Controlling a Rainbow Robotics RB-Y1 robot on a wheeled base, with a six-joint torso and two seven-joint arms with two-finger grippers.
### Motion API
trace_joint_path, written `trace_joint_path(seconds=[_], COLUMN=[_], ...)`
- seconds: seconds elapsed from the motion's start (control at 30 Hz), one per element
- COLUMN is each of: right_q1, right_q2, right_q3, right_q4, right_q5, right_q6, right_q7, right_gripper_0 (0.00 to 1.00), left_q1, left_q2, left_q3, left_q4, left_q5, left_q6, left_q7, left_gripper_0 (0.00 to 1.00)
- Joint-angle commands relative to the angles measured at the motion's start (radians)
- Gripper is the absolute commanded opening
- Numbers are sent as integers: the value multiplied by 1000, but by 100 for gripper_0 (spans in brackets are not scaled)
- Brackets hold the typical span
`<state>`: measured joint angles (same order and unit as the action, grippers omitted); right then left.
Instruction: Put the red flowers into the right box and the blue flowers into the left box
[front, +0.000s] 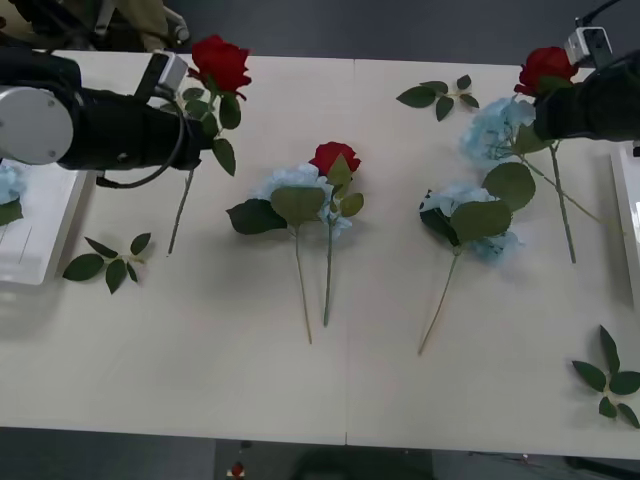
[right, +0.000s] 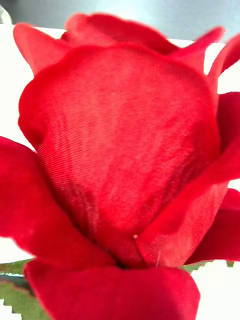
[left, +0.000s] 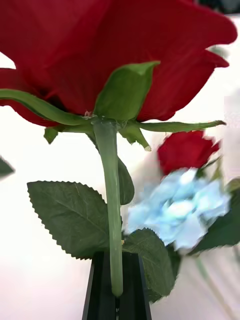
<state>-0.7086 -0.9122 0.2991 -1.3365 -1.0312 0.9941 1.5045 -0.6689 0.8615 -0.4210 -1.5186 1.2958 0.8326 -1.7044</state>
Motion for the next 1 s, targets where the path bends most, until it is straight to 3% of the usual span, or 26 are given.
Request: trace_joint_path(seconds=[0.03,0.2,0.27,0.3,0.33,0.4,0.43,0.5,0.83,1.0], right_q1=[4,6,6,6,6,8,6,8,15,67], right_q2=[-14,-4,-4,-4,-4,-4,-4,-4,-11,-14], right_q3=[-9,-9,-11,-11,-9,-11,-9,-11,-38,-117], right_q4=[-32,-26,-24,-23,-21,-20,-20,-20,-21,-47], right_q5=[-7,13,16,17,16,16,16,17,3,-46], right_q6=[-3,-5,-3,-2,-2,-2,-2,0,46,75], right_q7=[17,17,19,20,22,26,28,31,42,71], right_gripper_0=[0,0,30,55,72,91,95,100,100,100], left_q1=[-9,-8,-8,-8,-8,-8,-6,-3,41,63], left_q2=[-32,-82,-114,-134,-148,-174,-188,-217,-300,-346], left_q3=[62,100,116,125,133,142,146,159,194,249], left_q4=[-40,-77,-92,-100,-107,-114,-112,-114,-126,-127], left_q5=[40,34,30,28,28,42,59,86,177,240], left_q6=[-7,-7,-7,-7,-7,-7,-7,-7,-4,85], left_q7=[16,-6,-17,-34,-57,-98,-119,-172,-448,-595], left_gripper_0=[0,0,0,0,0,0,0,0,0,0])
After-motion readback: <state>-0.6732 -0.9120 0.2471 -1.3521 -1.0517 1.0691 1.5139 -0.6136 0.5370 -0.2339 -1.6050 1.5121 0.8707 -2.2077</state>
